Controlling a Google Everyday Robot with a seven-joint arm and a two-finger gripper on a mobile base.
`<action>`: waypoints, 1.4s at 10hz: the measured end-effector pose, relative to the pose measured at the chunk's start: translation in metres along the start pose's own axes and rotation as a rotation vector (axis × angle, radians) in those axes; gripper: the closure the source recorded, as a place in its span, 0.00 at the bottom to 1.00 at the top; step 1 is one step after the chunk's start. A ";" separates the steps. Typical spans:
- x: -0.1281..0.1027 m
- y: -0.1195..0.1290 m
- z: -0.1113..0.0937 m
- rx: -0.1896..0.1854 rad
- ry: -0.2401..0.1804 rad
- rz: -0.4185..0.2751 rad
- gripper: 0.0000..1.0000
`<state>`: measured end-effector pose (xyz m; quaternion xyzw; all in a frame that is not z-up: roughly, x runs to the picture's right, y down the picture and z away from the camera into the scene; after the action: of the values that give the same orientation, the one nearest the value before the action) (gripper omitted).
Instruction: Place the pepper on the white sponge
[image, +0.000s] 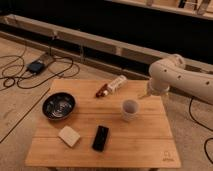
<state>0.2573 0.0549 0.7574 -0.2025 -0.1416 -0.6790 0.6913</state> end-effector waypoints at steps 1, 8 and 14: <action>0.006 -0.006 0.000 0.004 0.008 0.012 0.20; 0.064 -0.105 -0.004 0.073 0.045 -0.029 0.20; 0.098 -0.187 0.021 0.092 -0.003 -0.104 0.20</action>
<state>0.0761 -0.0210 0.8384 -0.1638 -0.1839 -0.7066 0.6633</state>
